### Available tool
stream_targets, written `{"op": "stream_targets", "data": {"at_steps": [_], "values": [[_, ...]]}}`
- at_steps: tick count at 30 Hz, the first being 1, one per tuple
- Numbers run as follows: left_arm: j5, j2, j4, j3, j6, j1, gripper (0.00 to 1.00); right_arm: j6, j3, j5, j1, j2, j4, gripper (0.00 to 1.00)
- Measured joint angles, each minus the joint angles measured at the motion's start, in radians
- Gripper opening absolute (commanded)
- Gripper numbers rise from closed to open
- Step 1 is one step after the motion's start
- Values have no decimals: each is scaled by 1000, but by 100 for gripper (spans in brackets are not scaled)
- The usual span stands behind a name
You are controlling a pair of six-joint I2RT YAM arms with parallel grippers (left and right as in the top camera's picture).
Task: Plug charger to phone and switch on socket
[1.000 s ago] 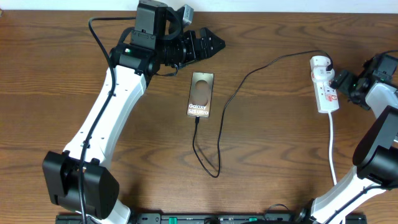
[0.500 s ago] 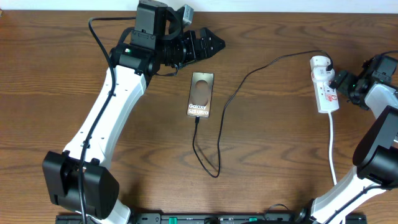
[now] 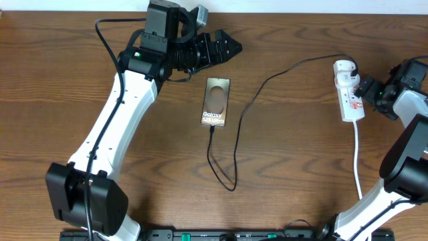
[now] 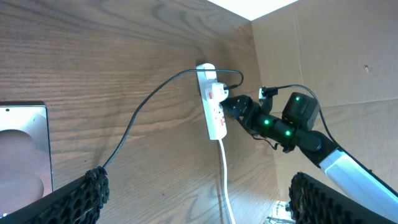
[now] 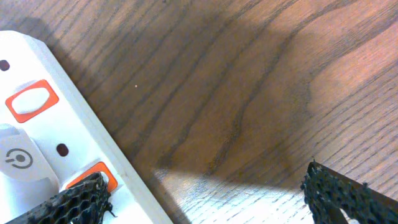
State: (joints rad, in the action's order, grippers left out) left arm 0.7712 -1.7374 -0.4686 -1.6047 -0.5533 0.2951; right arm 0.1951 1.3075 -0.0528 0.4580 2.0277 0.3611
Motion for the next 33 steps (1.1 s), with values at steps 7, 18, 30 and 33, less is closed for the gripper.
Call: {"op": "stream_targets", "data": {"at_steps": [7,18,30,33], "values": [[0,0,0,0,0,0,93,-1,0,-2,0,0,-5,99],[0,0,0,0,0,0,93,-5,-2,-18,0,2,-31,99],[0,0,0,0,0,0,93,-9,-2,-55,6,2,-25,99],[0,0,0,0,0,0,93,-9,-5,-59,7,2,-29,99]]}}
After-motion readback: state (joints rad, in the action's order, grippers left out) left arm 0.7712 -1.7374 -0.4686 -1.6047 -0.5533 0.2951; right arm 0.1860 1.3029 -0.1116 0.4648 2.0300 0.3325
